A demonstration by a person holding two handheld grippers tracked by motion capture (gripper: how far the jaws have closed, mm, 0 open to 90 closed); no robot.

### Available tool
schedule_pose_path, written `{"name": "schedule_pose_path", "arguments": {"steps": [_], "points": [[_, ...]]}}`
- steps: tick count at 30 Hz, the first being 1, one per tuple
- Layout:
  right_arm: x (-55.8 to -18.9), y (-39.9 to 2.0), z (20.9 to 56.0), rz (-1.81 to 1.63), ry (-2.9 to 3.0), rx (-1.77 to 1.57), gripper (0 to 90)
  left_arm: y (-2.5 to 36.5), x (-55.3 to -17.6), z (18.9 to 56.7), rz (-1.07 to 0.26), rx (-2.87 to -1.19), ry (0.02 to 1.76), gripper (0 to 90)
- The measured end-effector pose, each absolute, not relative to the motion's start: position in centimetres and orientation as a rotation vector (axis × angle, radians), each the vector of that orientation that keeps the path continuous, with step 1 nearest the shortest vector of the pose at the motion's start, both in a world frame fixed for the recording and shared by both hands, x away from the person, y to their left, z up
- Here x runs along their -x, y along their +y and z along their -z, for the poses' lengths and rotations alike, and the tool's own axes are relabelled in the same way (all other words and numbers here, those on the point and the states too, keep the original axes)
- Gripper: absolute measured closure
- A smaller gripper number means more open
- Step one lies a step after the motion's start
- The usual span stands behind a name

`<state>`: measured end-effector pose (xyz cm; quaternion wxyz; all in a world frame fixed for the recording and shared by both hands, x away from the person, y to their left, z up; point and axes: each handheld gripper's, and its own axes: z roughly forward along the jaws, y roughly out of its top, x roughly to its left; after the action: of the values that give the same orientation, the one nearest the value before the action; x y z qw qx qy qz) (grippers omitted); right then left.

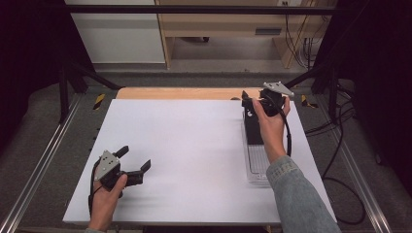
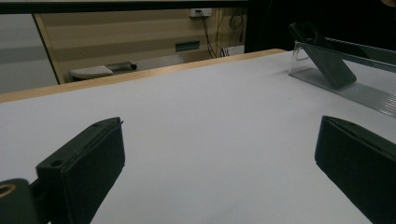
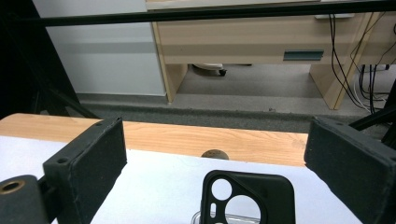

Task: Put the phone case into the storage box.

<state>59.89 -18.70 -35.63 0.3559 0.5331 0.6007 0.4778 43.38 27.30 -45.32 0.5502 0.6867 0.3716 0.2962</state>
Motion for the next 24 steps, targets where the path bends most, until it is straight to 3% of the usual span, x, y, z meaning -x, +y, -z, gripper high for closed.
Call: {"name": "schedule_pose_path", "arguments": {"steps": [24], "points": [[-58.4, -18.4, 34.6, -1.255, 1.611, -1.286, 7.0, 27.4, -43.4, 45.4, -0.7, -1.624, 0.882, 1.6]]}}
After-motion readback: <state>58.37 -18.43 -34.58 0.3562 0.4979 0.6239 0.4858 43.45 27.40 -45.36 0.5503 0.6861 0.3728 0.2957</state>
